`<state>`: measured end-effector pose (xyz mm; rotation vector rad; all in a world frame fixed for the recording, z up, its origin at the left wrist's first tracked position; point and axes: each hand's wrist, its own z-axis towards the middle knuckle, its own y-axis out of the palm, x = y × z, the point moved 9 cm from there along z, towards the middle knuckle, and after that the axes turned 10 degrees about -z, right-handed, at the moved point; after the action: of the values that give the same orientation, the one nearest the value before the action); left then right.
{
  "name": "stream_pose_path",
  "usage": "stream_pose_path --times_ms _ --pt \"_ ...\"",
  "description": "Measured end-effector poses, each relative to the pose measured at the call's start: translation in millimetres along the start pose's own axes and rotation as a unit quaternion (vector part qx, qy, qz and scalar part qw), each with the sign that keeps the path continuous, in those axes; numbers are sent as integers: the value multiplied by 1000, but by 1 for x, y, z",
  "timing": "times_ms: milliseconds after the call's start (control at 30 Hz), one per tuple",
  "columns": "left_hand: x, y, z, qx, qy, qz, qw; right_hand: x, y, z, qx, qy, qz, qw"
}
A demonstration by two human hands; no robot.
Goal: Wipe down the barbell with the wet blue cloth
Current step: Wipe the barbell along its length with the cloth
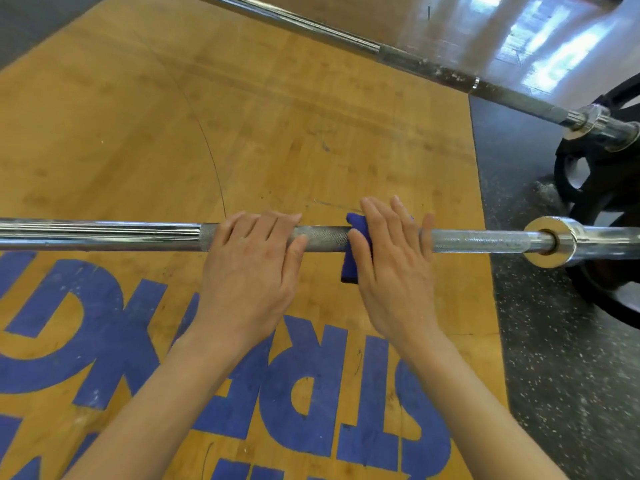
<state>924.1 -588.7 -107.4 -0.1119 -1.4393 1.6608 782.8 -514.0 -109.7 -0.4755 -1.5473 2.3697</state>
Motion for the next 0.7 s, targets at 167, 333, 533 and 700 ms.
stream_pose_path --times_ms 167,333,533,700 --pt "5 -2 -15 -8 2 -4 1000 -18 -4 -17 3 -44 -7 999" --pt "10 -3 -31 -15 -1 -11 1000 2 -11 -12 -29 3 -25 999" --pt "19 -1 -56 -24 5 -11 1000 -11 -22 -50 -37 -44 -25 998" --pt "26 0 -79 -32 14 -2 999 -30 -11 -30 -215 -119 -111 963"
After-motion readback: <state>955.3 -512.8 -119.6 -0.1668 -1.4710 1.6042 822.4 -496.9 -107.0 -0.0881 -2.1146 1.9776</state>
